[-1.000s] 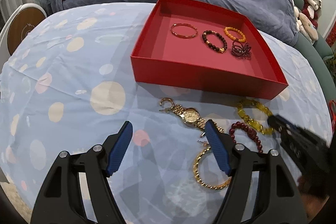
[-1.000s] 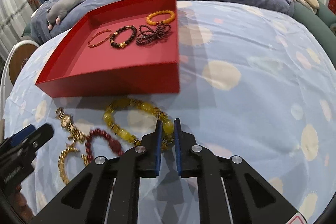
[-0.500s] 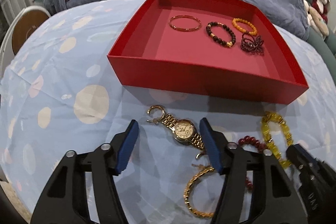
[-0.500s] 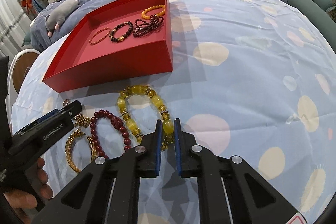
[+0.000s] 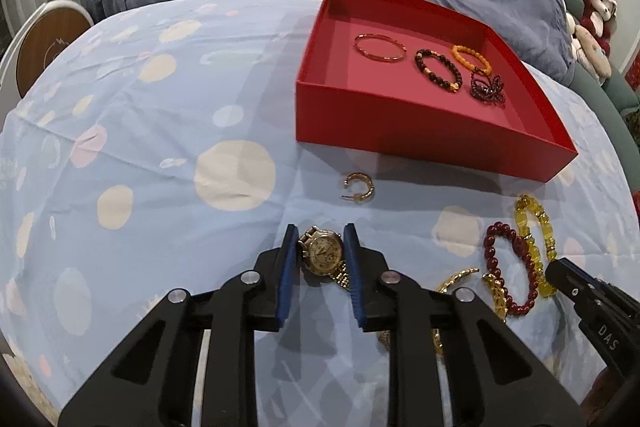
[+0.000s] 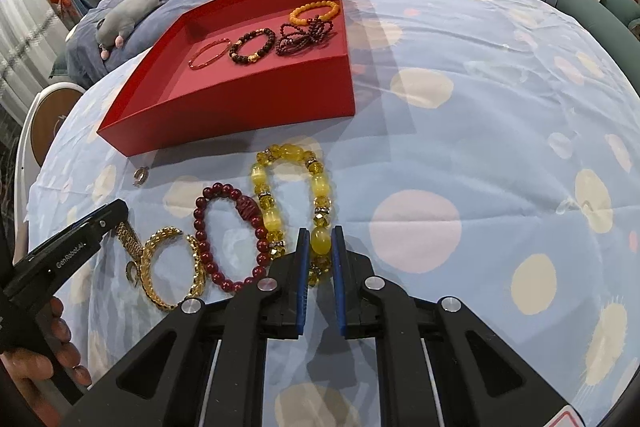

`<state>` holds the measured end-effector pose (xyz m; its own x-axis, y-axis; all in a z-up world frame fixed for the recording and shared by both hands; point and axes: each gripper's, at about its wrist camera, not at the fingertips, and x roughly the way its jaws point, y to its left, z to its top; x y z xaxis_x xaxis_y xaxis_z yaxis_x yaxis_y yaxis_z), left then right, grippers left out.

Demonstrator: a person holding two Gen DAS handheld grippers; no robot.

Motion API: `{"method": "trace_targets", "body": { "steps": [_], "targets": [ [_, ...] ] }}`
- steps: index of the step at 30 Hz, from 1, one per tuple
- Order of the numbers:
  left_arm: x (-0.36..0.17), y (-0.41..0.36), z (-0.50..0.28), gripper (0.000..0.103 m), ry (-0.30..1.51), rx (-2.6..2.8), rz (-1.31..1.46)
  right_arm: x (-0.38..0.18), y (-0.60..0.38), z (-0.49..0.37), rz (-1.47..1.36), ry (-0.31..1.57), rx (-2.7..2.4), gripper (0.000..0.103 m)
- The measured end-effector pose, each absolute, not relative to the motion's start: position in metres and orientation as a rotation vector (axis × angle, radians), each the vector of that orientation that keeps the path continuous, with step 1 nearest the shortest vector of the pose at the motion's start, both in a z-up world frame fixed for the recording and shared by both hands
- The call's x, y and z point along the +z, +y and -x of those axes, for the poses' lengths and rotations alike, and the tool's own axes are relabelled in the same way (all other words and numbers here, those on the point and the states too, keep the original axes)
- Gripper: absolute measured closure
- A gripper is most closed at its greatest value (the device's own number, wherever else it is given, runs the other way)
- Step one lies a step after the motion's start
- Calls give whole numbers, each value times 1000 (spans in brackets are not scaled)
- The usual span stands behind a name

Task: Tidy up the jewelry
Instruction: 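Move the left gripper to the gold watch while the right approaches the yellow bead bracelet, then close the left gripper on the gold watch while the right closes on the yellow beads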

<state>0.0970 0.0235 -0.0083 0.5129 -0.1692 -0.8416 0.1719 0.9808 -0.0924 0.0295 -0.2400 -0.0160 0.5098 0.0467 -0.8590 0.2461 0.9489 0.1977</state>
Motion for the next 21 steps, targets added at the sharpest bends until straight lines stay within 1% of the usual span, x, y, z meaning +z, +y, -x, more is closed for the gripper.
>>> {"method": "trace_targets", "body": {
  "steps": [3,5,6,7,8,15,17,19,21],
  "targets": [
    [-5,25,-98,80,1007,-218,21,-16,-240,-30,-319,1033,-122,93],
    [-1,23,-100,69,990,-228,29,-16,-242,-30,-327,1032,-124,93],
    [1,22,-100,59,981,-231,27,-16,-243,-30,-332,1033,-124,93],
    [3,19,-101,52,966,-230,14,-16,-244,-30,-341,1033,-125,93],
    [4,15,-103,51,958,-234,2,-16,-245,-30,-347,1034,-126,93],
    [-3,13,-102,51,991,-233,2,-16,-246,-29,-354,1032,-124,93],
    [-6,14,-98,56,994,-230,-3,-16,-246,-29,-356,1032,-124,93],
    [-11,17,-93,71,998,-233,-10,-16,-246,-29,-356,1031,-124,93],
    [-11,19,-89,73,980,-233,-28,-16,-246,-29,-357,1031,-124,93]
  ]
}}
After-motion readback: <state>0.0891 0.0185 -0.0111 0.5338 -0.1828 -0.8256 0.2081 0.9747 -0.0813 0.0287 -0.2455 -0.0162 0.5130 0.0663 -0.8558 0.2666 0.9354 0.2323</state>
